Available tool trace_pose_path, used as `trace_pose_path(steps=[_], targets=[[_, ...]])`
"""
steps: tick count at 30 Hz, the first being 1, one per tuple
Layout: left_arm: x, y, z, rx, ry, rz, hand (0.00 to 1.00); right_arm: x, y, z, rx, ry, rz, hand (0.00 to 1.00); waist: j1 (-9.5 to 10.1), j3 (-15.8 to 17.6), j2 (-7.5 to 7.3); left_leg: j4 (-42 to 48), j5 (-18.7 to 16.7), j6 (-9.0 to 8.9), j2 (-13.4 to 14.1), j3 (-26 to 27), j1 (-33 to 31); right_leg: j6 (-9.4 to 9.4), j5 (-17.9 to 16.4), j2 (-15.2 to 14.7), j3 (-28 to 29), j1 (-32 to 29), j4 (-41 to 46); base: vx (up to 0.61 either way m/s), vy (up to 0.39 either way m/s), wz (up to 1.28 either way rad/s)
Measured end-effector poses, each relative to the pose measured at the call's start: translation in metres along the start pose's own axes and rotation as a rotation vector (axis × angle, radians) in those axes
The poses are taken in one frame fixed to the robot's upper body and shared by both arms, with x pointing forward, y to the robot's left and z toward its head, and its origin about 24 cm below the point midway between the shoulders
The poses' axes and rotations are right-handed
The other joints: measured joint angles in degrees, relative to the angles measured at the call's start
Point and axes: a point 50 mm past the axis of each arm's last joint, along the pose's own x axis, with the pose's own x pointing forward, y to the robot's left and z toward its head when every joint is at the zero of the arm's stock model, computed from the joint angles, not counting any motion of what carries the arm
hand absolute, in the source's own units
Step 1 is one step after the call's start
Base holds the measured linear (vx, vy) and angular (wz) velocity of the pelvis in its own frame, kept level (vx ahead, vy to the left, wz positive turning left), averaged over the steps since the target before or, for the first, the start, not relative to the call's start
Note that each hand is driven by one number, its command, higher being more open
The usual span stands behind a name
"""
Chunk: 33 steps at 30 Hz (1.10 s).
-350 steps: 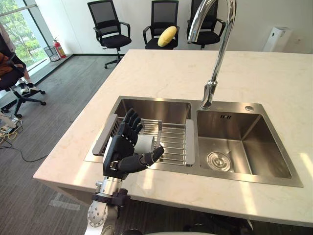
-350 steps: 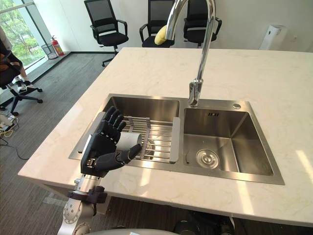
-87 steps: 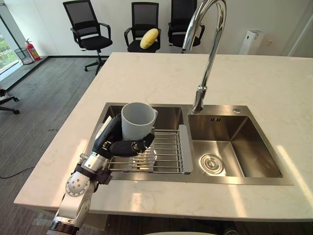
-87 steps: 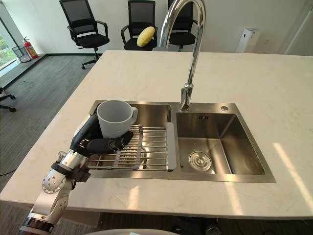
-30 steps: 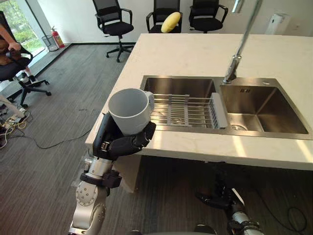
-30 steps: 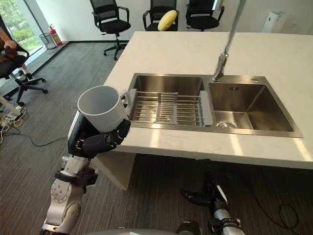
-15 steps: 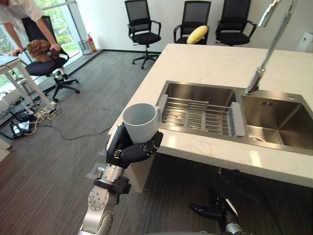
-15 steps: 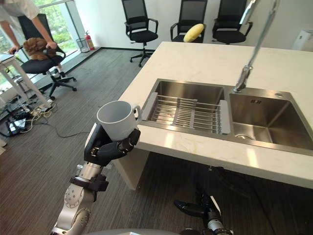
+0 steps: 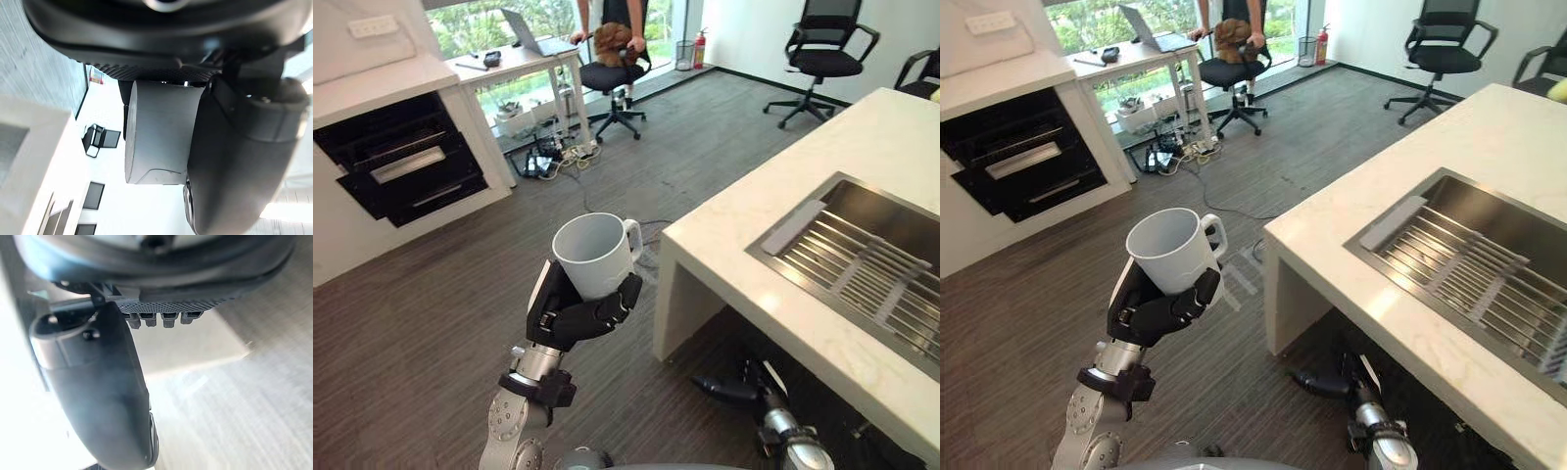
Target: Walk over to the sink, pick up the cup, carry it to the dishwasher, place the cup inside the dishwasher, then close the dishwasher door
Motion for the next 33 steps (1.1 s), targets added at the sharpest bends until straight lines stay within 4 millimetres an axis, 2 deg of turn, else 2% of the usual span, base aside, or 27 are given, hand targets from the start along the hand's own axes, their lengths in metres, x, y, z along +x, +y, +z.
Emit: trace_pose_path(steps=[2, 3, 4, 5, 6, 7, 8, 9, 10, 11, 12, 13, 14, 16, 18, 20, 22, 24, 26, 27, 30, 33], targets=[[0.0, 0.001, 0.0, 0.013, 0.003, 0.003, 0.0, -0.001, 0.011, -0.007, 0.014, 0.026, 0.032, 1.0, -0.45, 0.84, -0.84, 1.39, -1.81, 1.1, -1.85, -3.06, 1.51, -3.81, 4.84, -2.64, 7.71, -4.53, 12.26, 0.07, 0.182, 0.75], [-0.001, 0.002, 0.001, 0.018, 0.007, 0.004, 0.0, -0.004, 0.018, -0.015, 0.035, 0.047, 0.04, 1.0, -1.26, 1.16, -0.94, 1.45, -2.19, 1.56, -2.38, -5.68, 1.72, -1.92, 2.39, -0.72, 13.01, -7.37, 18.26, 0.15, 0.129, 1.16], [-0.002, 0.002, 0.001, 0.018, 0.009, 0.01, 0.0, -0.008, 0.023, -0.02, 0.04, 0.066, 0.054, 1.0, -1.91, 1.26, -0.81, 1.06, -2.22, 1.66, -2.59, -8.12, 1.94, -0.75, -0.86, 2.81, 16.03, -9.34, 20.15, 0.14, 0.084, 1.07], [-0.002, 0.003, 0.001, 0.018, 0.008, 0.015, 0.0, -0.01, 0.025, -0.023, 0.038, 0.075, 0.062, 1.0, -1.96, 1.27, -0.79, 0.69, -2.2, 1.68, -2.72, -9.01, 2.16, -0.3, -2.12, 4.73, 16.94, -10.09, 19.46, 0.15, 0.07, 0.91], [-0.002, 0.003, 0.001, 0.018, 0.006, 0.028, 0.0, -0.013, 0.027, -0.027, 0.039, 0.088, 0.07, 1.0, -1.94, 1.27, -0.79, -0.2, -2.09, 1.49, -3.24, -10.64, 2.7, 0.33, -4.0, 7.77, 18.01, -10.85, 15.51, 0.12, 0.053, 0.59], [-0.002, 0.004, 0.0, 0.019, 0.008, 0.034, 0.0, -0.014, 0.027, -0.029, 0.043, 0.092, 0.069, 1.0, -1.94, 1.24, -0.83, -1.01, -1.78, 1.0, -3.75, -11.47, 3.25, 0.7, -4.53, 9.21, 18.58, -10.86, 11.99, 0.16, 0.039, 0.72], [-0.003, 0.004, 0.0, 0.021, 0.011, 0.042, 0.0, -0.017, 0.028, -0.031, 0.045, 0.095, 0.071, 1.0, -2.24, 1.11, -0.76, -2.48, -1.23, 0.78, -4.67, -13.24, 4.01, 0.86, -4.95, 12.27, 20.81, -10.92, 4.14, 0.19, -0.007, 0.9], [-0.003, 0.005, 0.0, 0.022, 0.015, 0.042, 0.0, -0.019, 0.027, -0.032, 0.046, 0.098, 0.074, 1.0, -3.44, 1.03, -0.51, -3.16, -0.94, 0.79, -5.4, -15.82, 3.95, 0.88, -4.93, 15.32, 23.85, -11.17, -2.91, 0.2, -0.038, 1.03], [-0.003, 0.005, -0.002, 0.021, 0.021, 0.04, 0.0, -0.02, 0.027, -0.033, 0.047, 0.102, 0.073, 1.0, -3.96, 0.83, -0.3, -3.15, -0.85, 0.73, -5.53, -17.01, 3.61, 0.89, -4.9, 16.83, 25.52, -11.62, -5.35, 0.21, -0.082, 1.15], [-0.004, 0.004, -0.005, 0.017, 0.039, 0.035, 0.0, -0.023, 0.027, -0.035, 0.05, 0.109, 0.073, 1.0, -4.41, 0.52, -0.55, -2.71, -0.68, 0.67, -5.7, -18.97, 3.44, 0.98, -3.97, 19.04, 27.96, -11.82, -9.68, 0.25, -0.167, 1.14], [-0.007, 0.005, -0.01, 0.017, 0.065, 0.037, 0.0, -0.026, 0.027, -0.038, 0.053, 0.118, 0.075, 1.0, -4.81, 0.36, -0.44, -1.84, -1.23, -0.24, -6.18, -21.4, 3.29, 1.43, 0.81, 19.76, 28.4, -11.1, -12.01, 0.21, -0.146, 1.12], [-0.009, 0.005, -0.015, 0.009, 0.088, 0.041, 0.0, -0.028, 0.025, -0.039, 0.048, 0.124, 0.071, 1.0, -4.93, -0.14, 0.09, -1.57, -1.53, -0.72, -5.8, -22.34, 3.45, 1.42, 0.54, 19.91, 26.98, -9.96, -12.57, 0.36, -0.22, 0.96], [-0.02, 0.004, -0.024, -0.02, 0.131, 0.079, 0.0, -0.029, 0.021, -0.039, 0.035, 0.124, 0.073, 1.0, -4.38, -1.14, 1.9, -2.14, -1.44, -1.88, -4.04, -21.45, 4.04, 0.69, 0.96, 21.17, 24.82, -7.18, -15.92, 0.28, -0.137, 0.57], [-0.028, 0.003, -0.026, -0.029, 0.151, 0.086, 0.0, -0.028, 0.022, -0.037, 0.034, 0.115, 0.075, 1.0, -3.74, -1.39, 2.27, -3.25, -0.93, -2.91, -3.06, -19.67, 4.77, 0.14, 0.99, 21.55, 23.52, -5.63, -17.5, 0.21, -0.118, 0.33], [-0.033, 0.002, -0.027, -0.045, 0.164, 0.058, 0.0, -0.027, 0.021, -0.033, 0.03, 0.099, 0.071, 1.0, -2.95, -1.47, 2.2, -5.43, -0.19, -4.16, -1.8, -14.99, 5.79, -0.69, 0.62, 21.62, 20.68, -3.28, -19.28, 0.12, -0.11, 0.56], [-0.034, 0.001, -0.027, -0.057, 0.16, 0.035, 0.0, -0.024, 0.019, -0.03, 0.028, 0.089, 0.061, 1.0, -2.81, -1.51, 2.24, -6.63, 0.4, -4.06, -1.08, -11.37, 6.2, -0.94, 0.47, 21.5, 18.96, -2.12, -19.88, 0.06, -0.049, 0.57], [-0.036, 0.001, -0.026, -0.076, 0.157, 0.019, 0.0, -0.022, 0.019, -0.029, 0.028, 0.082, 0.052, 1.0, -2.69, -1.96, 1.47, -9.16, 2.48, -4.36, -2.01, -8.49, 7.21, -0.91, 0.49, 20.52, 16.8, -0.14, -21.53, 0.03, 0.018, 0.5], [-0.035, 0.001, -0.025, -0.093, 0.145, 0.007, 0.0, -0.021, 0.019, -0.028, 0.027, 0.078, 0.046, 1.0, -2.82, -2.31, 1.4, -12.15, 4.1, -3.12, -2.97, -7.24, 7.72, -0.76, 0.58, 19.72, 14.47, 0.76, -22.15, -0.02, 0.05, 0.61], [-0.033, 0.001, -0.025, -0.106, 0.133, -0.006, 0.0, -0.02, 0.018, -0.027, 0.028, 0.077, 0.032, 1.0, -3.04, -2.73, 0.96, -14.85, 4.64, -2.78, -3.14, -3.28, 7.9, -0.57, 0.69, 18.67, 12.3, 0.89, -22.44, -0.03, 0.064, 0.66], [-0.031, 0.0, -0.025, -0.108, 0.131, -0.015, 0.0, -0.019, 0.018, -0.028, 0.028, 0.082, 0.024, 1.0, -3.12, -2.89, 1.1, -14.41, 4.3, -2.13, -1.31, 3.23, 8.48, -0.42, 0.77, 18.17, 10.97, 1.53, -22.62, 0.0, 0.056, 0.66], [-0.028, -0.003, -0.025, -0.115, 0.123, -0.027, 0.0, -0.018, 0.017, -0.031, 0.029, 0.108, 0.008, 1.0, -3.11, -3.36, 1.26, -16.3, 6.6, -1.06, -3.2, 2.47, 9.54, -0.24, 0.87, 16.97, 9.93, 2.84, -22.48, -0.01, 0.097, 0.51], [-0.029, -0.002, -0.028, -0.116, 0.139, 0.007, 0.0, -0.015, 0.02, -0.029, 0.03, 0.106, 0.023, 1.0, -3.17, -3.43, 0.93, -19.84, 8.52, 0.07, -5.6, 0.63, 10.92, -0.25, 0.86, 15.58, 11.36, 2.34, -20.18, -0.03, 0.094, 0.33]])
